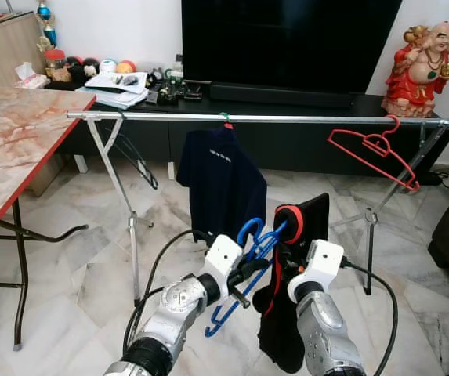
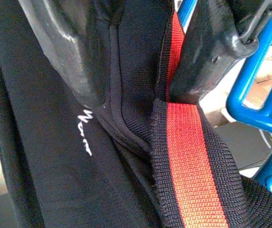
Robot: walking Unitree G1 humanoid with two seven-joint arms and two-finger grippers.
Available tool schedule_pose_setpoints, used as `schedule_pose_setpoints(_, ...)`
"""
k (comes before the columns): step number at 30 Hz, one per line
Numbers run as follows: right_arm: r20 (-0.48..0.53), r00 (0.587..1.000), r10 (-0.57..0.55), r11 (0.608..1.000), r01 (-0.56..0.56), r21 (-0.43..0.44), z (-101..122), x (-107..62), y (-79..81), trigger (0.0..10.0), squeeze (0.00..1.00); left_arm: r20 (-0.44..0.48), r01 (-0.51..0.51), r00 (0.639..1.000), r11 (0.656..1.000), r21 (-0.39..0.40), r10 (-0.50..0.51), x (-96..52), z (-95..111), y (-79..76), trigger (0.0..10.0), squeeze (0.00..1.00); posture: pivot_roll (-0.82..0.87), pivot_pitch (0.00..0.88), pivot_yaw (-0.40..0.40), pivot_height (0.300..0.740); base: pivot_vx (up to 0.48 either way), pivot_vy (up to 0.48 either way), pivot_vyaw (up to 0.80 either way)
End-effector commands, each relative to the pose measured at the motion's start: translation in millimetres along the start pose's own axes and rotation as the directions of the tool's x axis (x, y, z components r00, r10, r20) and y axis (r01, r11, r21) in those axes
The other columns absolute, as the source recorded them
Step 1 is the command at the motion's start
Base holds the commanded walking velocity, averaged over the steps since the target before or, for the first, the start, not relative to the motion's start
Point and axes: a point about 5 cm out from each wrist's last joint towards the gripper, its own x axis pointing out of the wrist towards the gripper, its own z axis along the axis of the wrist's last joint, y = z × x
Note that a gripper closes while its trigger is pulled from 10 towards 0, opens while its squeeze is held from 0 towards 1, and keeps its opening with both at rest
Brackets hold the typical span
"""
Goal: Hang hanger
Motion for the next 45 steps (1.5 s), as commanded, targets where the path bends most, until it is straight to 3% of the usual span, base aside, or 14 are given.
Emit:
schedule_pose_setpoints(1, 0.040, 0.999, -0.004, 1.000, 0.004, -0.005, 8, 3.4, 1.0, 10.0, 0.00, 0.057, 0.025, 0.998, 0.999, 0.039, -0.027, 4.6, 12, -3.6, 0.0, 0.00, -0.10, 0.000, -0.046, 0.740, 0.000, 0.000, 0.00)
schedule_pose_setpoints(4, 0.063, 0.998, -0.020, 1.000, 0.020, 0.007, 11, 3.9, -1.2, 9.8, 0.00, 0.055, 0.030, 0.998, 0.999, 0.038, -0.032, 4.8, 12, -4.4, 0.0, 0.00, -0.10, 0.000, -0.046, 0.740, 0.000, 0.000, 0.00)
schedule_pose_setpoints(5, 0.072, 0.997, -0.028, 1.000, 0.028, 0.005, 12, 4.2, -2.4, 2.4, 0.00, 0.054, 0.033, 0.998, 0.999, 0.038, -0.035, 4.9, 11, -4.9, 0.0, 0.00, -0.11, 0.000, -0.047, 0.740, 0.000, 0.000, 0.00)
schedule_pose_setpoints(6, 0.076, 0.997, -0.033, 0.999, 0.033, 0.005, 13, 4.3, -3.0, 0.0, 0.00, 0.053, 0.034, 0.998, 0.999, 0.038, -0.036, 5.1, 11, -5.1, 0.0, 0.00, -0.11, 0.000, -0.046, 0.740, 0.000, 0.000, 0.00)
schedule_pose_setpoints(13, 0.078, 0.990, -0.115, 0.993, 0.116, 0.000, 14, 5.4, -16.5, 0.0, 0.00, 0.050, 0.044, 0.998, 0.998, 0.032, -0.046, 5.6, 10, -7.0, 0.0, 0.00, -0.11, 0.000, -0.048, 0.740, 0.000, 0.000, 0.00)
schedule_pose_setpoints(31, 0.049, 0.988, -0.144, 0.989, 0.146, -0.027, 9, 7.9, -17.4, 0.0, 0.00, 0.028, 0.065, 0.997, 0.997, 0.029, -0.066, 4.4, 6, -9.1, 0.0, 0.00, -0.10, 0.000, -0.046, 0.740, 0.000, 0.000, 0.00)
schedule_pose_setpoints(32, 0.043, 0.989, -0.139, 0.989, 0.141, -0.035, 9, 7.9, -17.3, 2.2, 0.00, 0.027, 0.067, 0.997, 0.997, 0.031, -0.068, 4.5, 6, -9.2, 0.0, 0.00, -0.10, 0.000, -0.047, 0.740, 0.000, 0.000, 0.00)
schedule_pose_setpoints(33, 0.036, 0.988, -0.149, 0.987, 0.151, -0.057, 8, 7.2, -18.2, 9.6, 0.00, 0.027, 0.067, 0.997, 0.997, 0.030, -0.067, 4.4, 6, -9.1, 0.0, 0.00, -0.10, 0.000, -0.049, 0.740, 0.000, 0.000, 0.00)
schedule_pose_setpoints(37, -0.009, 0.976, -0.218, 0.975, 0.218, -0.050, 2, 2.8, -26.8, 10.0, 0.00, 0.025, 0.065, 0.997, 0.997, 0.030, -0.066, 3.9, 5, -9.3, 0.0, 0.00, -0.10, 0.000, -0.053, 0.740, 0.000, 0.000, 0.00)
schedule_pose_setpoints(38, -0.007, 0.969, -0.246, 0.969, 0.246, -0.032, 3, 1.1, -30.0, 10.0, 0.85, 0.025, 0.065, 0.998, 0.997, 0.030, -0.066, 3.6, 5, -9.3, 0.0, 0.00, -0.11, 0.000, -0.054, 0.740, 0.000, 0.000, 0.00)
schedule_pose_setpoints(39, -0.015, 0.958, -0.285, 0.959, 0.285, -0.010, 4, -1.4, -34.2, 10.0, 1.00, 0.024, 0.064, 0.998, 0.998, 0.029, -0.065, 3.1, 4, -9.2, 0.0, 0.00, -0.11, 0.000, -0.053, 0.740, 0.000, 0.000, 0.00)
schedule_pose_setpoints(45, -0.057, 0.948, -0.314, 0.949, 0.315, 0.011, 3, -10.0, -37.7, 10.0, 1.00, 0.018, 0.069, 0.997, 0.997, 0.027, -0.069, 2.3, 2, -10.1, 0.0, 0.00, -0.13, 0.000, -0.051, 0.740, 0.000, 0.000, 0.00)
